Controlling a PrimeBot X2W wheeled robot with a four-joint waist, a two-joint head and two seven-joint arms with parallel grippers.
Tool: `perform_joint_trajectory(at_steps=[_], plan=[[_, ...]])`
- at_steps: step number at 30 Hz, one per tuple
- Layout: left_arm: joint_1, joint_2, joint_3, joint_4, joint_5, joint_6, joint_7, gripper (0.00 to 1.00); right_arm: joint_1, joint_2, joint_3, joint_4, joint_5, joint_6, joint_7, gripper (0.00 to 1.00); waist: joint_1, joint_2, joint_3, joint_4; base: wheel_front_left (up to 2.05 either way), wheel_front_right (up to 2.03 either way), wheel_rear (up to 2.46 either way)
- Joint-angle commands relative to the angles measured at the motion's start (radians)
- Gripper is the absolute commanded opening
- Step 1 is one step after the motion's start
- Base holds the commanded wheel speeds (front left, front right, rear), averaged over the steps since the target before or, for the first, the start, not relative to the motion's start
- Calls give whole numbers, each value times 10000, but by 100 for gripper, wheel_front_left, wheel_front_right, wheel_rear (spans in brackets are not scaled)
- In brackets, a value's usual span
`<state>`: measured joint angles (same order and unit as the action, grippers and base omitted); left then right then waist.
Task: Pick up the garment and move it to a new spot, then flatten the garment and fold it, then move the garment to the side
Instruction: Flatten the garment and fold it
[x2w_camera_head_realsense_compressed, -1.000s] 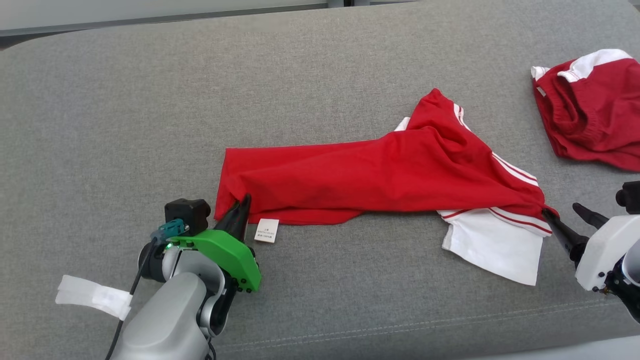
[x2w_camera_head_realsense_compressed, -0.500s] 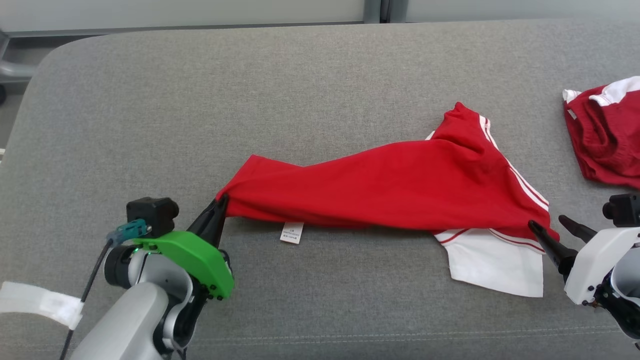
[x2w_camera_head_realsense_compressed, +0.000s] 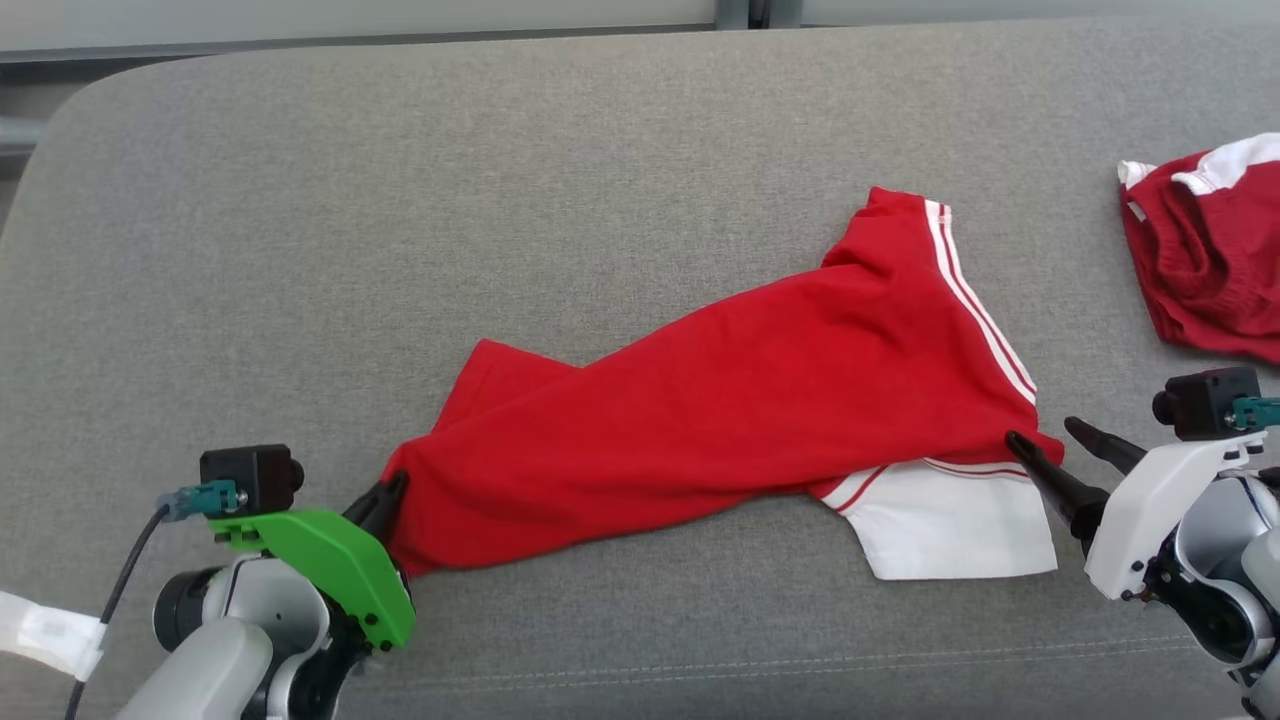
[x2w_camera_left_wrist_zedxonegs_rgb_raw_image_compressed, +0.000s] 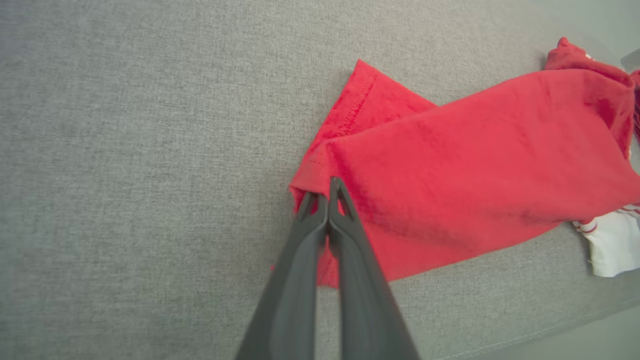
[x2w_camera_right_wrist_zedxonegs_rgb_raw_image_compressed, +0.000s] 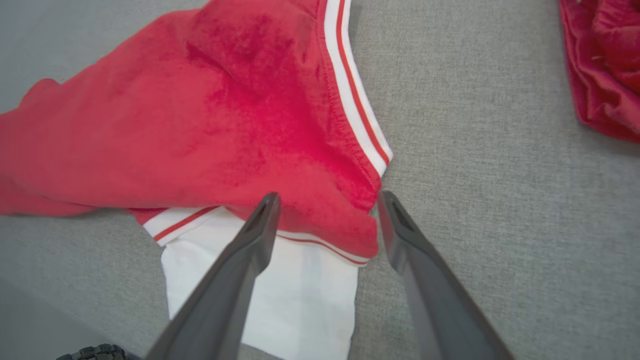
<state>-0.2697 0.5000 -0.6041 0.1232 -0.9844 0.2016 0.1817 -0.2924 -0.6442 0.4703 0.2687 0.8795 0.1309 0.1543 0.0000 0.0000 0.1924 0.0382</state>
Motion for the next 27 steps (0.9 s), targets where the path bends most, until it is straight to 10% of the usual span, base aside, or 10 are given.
perform_joint_trajectory(at_steps=[1, 19, 21, 22, 23, 27], plan=[[-258, -10, 85, 102, 16, -51, -76, 0, -95, -11, 35, 2, -15, -4, 2, 100, 0, 0, 171, -234, 0, 0, 0], [-2278, -998, 182, 4122, 703, -1172, -2042, 0, -845, 171, 809, 564, 67, -4, -661, 100, 0, 0, 283, -812, 0, 0, 0], [-2446, -1181, 48, 4626, 760, -1379, -2100, 34, -873, 245, 950, 663, 90, -4, -749, 100, 0, 0, 248, -769, 0, 0, 0], [-2503, -1235, 27, 4782, 777, -1428, -2130, 79, -902, 264, 993, 692, 103, -4, -777, 100, 0, 0, 232, -758, 0, 0, 0], [-2546, -1282, 18, 4923, 785, -1473, -2187, 100, -927, 272, 1024, 715, 120, -4, -793, 100, 0, 0, 214, -745, 0, 0, 0], [-2620, -1342, -12, 5349, 853, -1568, -2457, 100, -913, 251, 1100, 834, 188, -4, -925, 100, 0, 0, 71, -639, 0, 0, 0]])
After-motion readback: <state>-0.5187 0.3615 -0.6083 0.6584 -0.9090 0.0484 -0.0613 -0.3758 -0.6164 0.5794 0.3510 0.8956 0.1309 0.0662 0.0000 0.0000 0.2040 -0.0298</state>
